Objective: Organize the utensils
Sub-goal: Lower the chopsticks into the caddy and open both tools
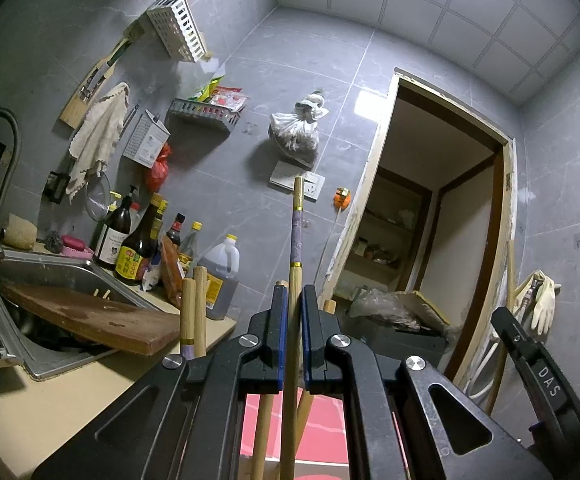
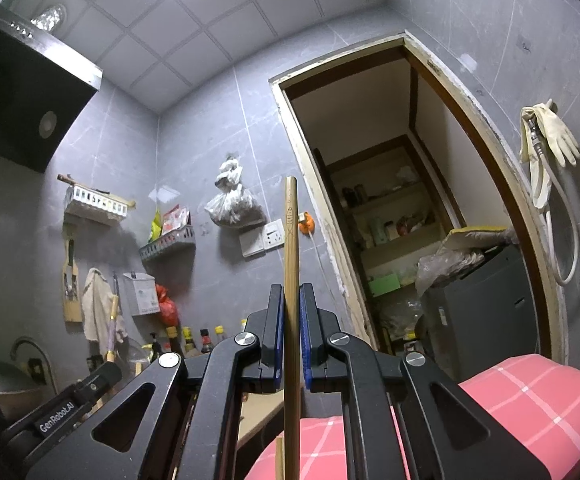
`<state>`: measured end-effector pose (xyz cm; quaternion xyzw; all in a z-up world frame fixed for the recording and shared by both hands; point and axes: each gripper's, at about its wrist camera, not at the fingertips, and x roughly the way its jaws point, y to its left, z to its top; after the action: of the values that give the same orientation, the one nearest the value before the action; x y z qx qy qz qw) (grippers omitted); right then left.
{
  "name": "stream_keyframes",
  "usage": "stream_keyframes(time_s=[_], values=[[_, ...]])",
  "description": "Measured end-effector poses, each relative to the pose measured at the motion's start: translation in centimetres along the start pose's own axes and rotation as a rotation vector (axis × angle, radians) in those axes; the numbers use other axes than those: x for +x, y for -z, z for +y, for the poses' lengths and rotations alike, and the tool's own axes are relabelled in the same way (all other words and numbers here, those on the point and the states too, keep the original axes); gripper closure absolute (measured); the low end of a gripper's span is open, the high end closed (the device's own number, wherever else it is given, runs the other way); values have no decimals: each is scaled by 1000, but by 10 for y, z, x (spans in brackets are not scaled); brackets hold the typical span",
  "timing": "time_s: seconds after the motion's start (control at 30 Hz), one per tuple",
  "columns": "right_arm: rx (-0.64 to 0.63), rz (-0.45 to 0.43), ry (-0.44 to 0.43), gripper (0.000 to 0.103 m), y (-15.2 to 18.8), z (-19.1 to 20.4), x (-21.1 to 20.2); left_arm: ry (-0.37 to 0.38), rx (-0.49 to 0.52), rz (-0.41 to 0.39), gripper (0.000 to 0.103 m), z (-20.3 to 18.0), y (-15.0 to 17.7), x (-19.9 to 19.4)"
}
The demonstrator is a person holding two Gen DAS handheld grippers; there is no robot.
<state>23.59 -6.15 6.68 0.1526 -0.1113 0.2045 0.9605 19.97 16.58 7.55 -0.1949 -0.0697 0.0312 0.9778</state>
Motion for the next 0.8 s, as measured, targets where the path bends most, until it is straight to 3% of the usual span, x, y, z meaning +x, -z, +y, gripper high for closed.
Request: stream_keyframes(time_s=[0.8], values=[[-72, 71, -34, 97, 18, 9, -9, 13, 37, 64, 98, 1, 26, -1]])
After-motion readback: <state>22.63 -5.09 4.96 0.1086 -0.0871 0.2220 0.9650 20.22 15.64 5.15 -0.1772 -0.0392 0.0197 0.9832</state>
